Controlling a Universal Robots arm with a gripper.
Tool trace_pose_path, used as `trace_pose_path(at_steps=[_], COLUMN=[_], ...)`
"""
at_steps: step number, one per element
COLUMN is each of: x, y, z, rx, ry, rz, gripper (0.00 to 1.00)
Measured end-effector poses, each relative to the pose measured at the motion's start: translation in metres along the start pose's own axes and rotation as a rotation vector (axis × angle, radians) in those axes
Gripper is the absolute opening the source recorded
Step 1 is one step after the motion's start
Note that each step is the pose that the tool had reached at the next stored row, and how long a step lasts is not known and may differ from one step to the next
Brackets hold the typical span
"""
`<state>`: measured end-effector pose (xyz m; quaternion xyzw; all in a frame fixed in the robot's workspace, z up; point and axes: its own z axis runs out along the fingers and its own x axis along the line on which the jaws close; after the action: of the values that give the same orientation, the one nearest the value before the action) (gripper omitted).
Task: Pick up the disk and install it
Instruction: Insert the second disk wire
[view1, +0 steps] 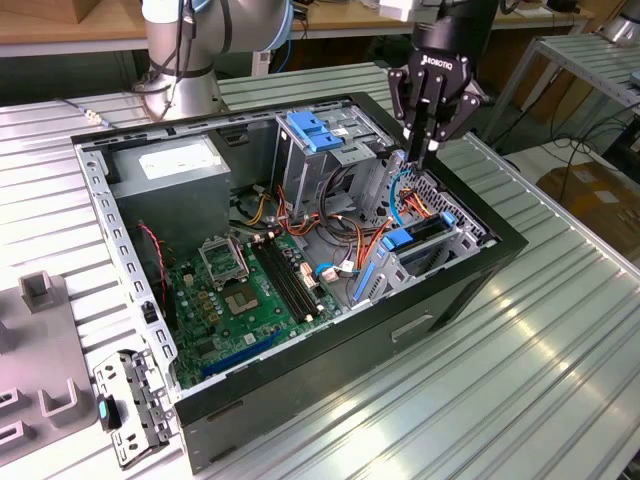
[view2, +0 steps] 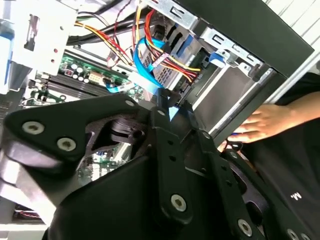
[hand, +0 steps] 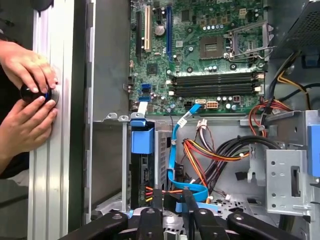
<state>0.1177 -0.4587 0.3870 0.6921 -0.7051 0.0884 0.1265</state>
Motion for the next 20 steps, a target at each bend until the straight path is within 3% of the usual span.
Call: trace_pose_path(at_steps=[9, 11, 13, 18, 20], x=[-0.0058, -0.0064, -0.0071, -0.0068, -0.0035], y=[-0.0027, -0.0032, -0.0034, -0.0036, -0.0037], z=[0.0115, 0.0131, 0.0148, 0.0167, 0.0180], rx=[0.0003, 0.0004, 0.0004, 0.0005, 0.0007], ry=[0.0301, 0.0394, 0.0472, 0.0480, 0.0398], rz=[0.002, 0.002, 0.003, 0.003, 0.002], gripper=[0.30, 0.30, 0.16, 0.16, 0.16])
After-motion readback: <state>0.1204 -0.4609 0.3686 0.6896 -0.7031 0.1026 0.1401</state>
